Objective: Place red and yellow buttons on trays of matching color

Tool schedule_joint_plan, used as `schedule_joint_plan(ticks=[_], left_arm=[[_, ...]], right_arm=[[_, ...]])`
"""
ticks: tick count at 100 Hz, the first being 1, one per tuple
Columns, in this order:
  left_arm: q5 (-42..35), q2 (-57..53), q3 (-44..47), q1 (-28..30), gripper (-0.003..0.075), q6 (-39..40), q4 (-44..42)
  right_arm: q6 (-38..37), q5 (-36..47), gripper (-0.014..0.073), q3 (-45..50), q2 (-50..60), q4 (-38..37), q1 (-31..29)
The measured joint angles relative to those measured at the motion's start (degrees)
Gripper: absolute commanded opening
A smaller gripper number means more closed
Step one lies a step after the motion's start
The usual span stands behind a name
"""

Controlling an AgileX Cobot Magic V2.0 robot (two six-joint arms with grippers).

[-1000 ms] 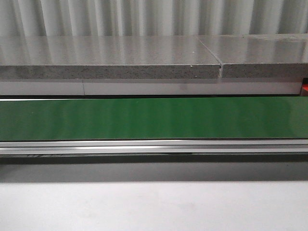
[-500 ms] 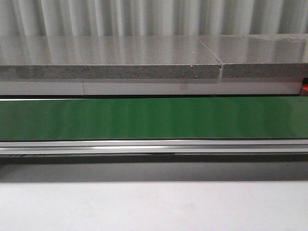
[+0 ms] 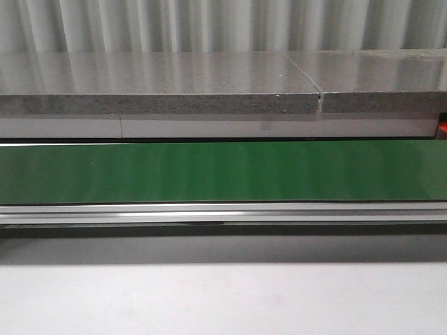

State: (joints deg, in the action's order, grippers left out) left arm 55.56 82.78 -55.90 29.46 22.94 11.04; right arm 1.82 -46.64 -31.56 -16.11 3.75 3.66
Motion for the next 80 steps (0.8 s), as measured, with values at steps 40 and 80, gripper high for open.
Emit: schedule_joint_plan(ticks=[40,80], left_arm=[[-0.60,3.00,-0.20,0.44,0.0564,8.69,0.67],[-4.32,10.00,-0.59,0.44,0.0564,8.85,1.11]], right_arm=[[0.00,0.00,0.0023,0.00,0.00,0.00,0.00],[0.00,0.00,0.0023,0.00,0.00,0.00,0.00]])
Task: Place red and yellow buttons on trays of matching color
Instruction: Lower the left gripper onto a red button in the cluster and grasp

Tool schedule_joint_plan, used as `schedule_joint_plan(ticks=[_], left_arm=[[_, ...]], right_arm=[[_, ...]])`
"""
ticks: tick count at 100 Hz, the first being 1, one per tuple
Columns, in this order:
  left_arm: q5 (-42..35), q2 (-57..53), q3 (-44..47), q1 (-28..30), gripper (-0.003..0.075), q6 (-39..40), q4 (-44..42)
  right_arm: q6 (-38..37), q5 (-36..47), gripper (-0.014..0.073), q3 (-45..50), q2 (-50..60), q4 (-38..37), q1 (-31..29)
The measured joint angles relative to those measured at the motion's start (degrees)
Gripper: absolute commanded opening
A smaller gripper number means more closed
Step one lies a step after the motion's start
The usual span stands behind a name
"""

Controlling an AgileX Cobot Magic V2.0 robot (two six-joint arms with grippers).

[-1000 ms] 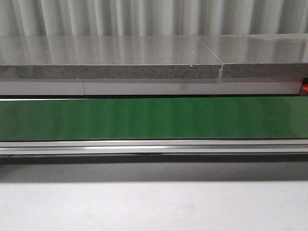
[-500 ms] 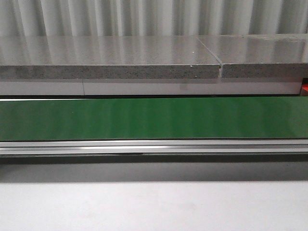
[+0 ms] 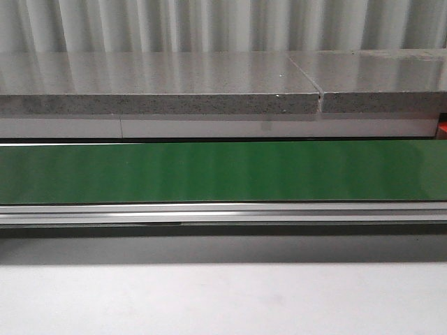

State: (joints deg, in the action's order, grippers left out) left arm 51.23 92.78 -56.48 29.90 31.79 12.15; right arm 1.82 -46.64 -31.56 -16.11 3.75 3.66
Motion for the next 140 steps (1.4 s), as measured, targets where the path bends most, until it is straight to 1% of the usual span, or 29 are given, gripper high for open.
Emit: schedule_joint_plan(ticks=[9,16,34,45,49,64,71,87,112,123,140], left_arm=[[-0.24,1.20,-0.23,0.00,0.0560,0.00,0.00],[-0.59,2.00,-0.32,0.00,0.0520,0.00,0.00],[-1.22,2.48,-0.93,0.00,0.0319,0.00,0.03],[-1.22,2.61,-1.76,0.00,0.0235,0.00,0.14],[-1.09,2.71,-2.28,0.00,0.0222,0.00,0.14],[0.69,2.73,-5.20,0.00,0.0210,-1.83,0.14],[1.95,2.73,-6.95,0.00,0.0210,-3.93,0.14],[3.72,1.09,-9.69,0.00,0.0210,-11.53,0.14],[5.83,-3.33,-10.10,0.00,0.0210,-21.75,0.14],[7.81,-3.83,-10.17,-1.13,0.0210,-25.65,0.02],[9.43,-3.92,-10.50,-4.68,0.0210,-28.06,0.02]], right_arm=[[0.00,0.00,0.0023,0.00,0.00,0.00,0.00],[0.00,0.00,0.0023,0.00,0.00,0.00,0.00],[0.06,0.00,0.0023,0.00,0.00,0.00,0.00],[0.06,0.00,0.0023,0.00,0.00,0.00,0.00],[0.06,0.00,0.0023,0.00,0.00,0.00,0.00],[0.06,0.00,0.0023,0.00,0.00,0.00,0.00],[0.06,0.00,0.0023,0.00,0.00,0.00,0.00],[0.06,0.00,0.0023,0.00,0.00,0.00,0.00],[0.06,0.00,0.0023,0.00,0.00,0.00,0.00],[0.06,0.00,0.0023,0.00,0.00,0.00,0.00],[0.06,0.00,0.0023,0.00,0.00,0.00,0.00]])
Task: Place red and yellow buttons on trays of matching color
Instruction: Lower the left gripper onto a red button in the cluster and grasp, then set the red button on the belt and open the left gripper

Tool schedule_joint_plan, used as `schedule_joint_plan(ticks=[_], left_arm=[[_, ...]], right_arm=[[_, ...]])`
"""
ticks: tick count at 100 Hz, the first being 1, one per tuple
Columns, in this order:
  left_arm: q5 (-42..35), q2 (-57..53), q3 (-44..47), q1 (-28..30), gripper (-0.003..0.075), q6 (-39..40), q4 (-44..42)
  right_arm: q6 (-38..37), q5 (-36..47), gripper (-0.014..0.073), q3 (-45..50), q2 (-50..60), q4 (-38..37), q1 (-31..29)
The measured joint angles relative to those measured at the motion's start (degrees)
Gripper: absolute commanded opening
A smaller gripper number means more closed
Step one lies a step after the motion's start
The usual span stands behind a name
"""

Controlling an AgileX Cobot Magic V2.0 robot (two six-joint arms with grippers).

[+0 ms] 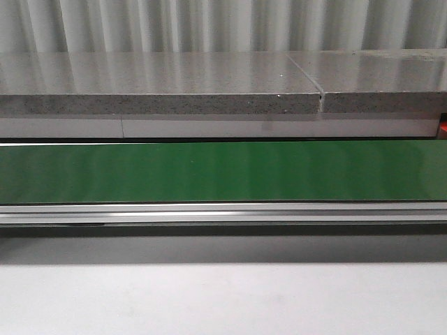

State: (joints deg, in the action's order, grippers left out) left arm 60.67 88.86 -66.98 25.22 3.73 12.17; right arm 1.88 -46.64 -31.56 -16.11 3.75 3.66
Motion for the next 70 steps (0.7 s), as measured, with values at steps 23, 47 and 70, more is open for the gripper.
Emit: schedule_joint_plan(ticks=[23,47,70], left_arm=[[-0.23,0.00,-4.02,-5.48,0.0210,-1.16,0.00],[-0.60,0.41,-5.33,-10.41,0.0210,-1.27,0.00],[0.11,2.99,-5.32,-11.50,0.0215,-1.46,0.00]], right_arm=[[0.00,0.00,0.0023,0.00,0.00,0.00,0.00],[0.00,0.00,0.0023,0.00,0.00,0.00,0.00],[0.00,0.00,0.0023,0.00,0.00,0.00,0.00]])
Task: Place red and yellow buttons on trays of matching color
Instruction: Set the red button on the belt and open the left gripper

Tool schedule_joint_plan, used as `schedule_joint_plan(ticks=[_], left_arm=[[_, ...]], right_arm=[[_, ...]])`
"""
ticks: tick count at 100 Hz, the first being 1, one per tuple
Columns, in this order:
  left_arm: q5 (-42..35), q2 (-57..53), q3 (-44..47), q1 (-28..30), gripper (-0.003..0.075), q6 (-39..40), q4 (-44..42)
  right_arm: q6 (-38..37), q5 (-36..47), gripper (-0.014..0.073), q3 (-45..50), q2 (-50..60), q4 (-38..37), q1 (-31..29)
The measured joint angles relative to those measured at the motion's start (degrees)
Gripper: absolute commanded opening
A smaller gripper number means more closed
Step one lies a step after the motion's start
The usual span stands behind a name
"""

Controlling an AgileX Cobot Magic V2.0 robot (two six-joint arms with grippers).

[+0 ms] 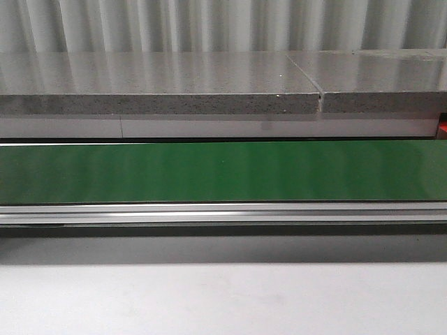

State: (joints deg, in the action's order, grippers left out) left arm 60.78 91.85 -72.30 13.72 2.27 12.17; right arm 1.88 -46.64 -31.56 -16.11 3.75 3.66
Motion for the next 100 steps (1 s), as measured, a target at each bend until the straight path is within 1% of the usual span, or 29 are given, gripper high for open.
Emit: schedule_joint_plan(ticks=[7,12,17,19,22,24,29,39,55,70,81,100], left_arm=[[0.00,0.02,0.00,0.00,0.0265,-0.29,0.00],[-0.13,0.02,0.00,0.00,0.0339,-0.40,0.00],[-0.40,0.02,0.00,0.00,0.0445,-0.49,0.00],[-0.54,0.02,0.00,0.00,0.0472,-0.49,0.10],[-0.80,0.02,0.00,0.00,0.0533,-0.49,0.20],[-0.93,0.02,0.00,0.00,0.0563,-0.49,0.20],[-1.32,0.02,0.00,0.00,0.0604,-0.49,0.33],[-2.79,0.02,0.00,0.00,0.0604,-0.90,0.68],[-7.25,-1.81,0.00,0.00,0.0599,-1.39,1.50],[-7.94,-4.97,0.00,0.13,0.0599,-1.39,1.48],[-6.16,-5.99,0.00,1.67,0.0599,-1.39,1.37],[0.66,-6.14,0.00,6.83,0.0599,-1.39,1.25]], right_arm=[[0.00,0.00,0.0023,0.00,0.00,0.00,0.00],[0.00,0.00,0.0023,0.00,0.00,0.00,0.00],[0.00,0.00,0.0023,0.00,0.00,0.00,0.00],[0.00,0.00,0.0023,0.00,0.00,0.00,0.00],[0.00,0.00,0.0023,0.00,0.00,0.00,0.00],[0.00,0.00,0.0023,0.00,0.00,0.00,0.00],[0.00,0.00,0.0023,0.00,0.00,0.00,0.00],[0.00,0.00,0.0023,0.00,0.00,0.00,0.00],[0.00,0.00,0.0023,0.00,0.00,0.10,0.00],[0.00,0.00,0.0023,0.00,0.00,0.10,0.00],[0.00,0.00,0.0023,0.00,0.00,0.10,0.00],[0.00,0.00,0.0023,0.00,0.00,0.10,0.00]])
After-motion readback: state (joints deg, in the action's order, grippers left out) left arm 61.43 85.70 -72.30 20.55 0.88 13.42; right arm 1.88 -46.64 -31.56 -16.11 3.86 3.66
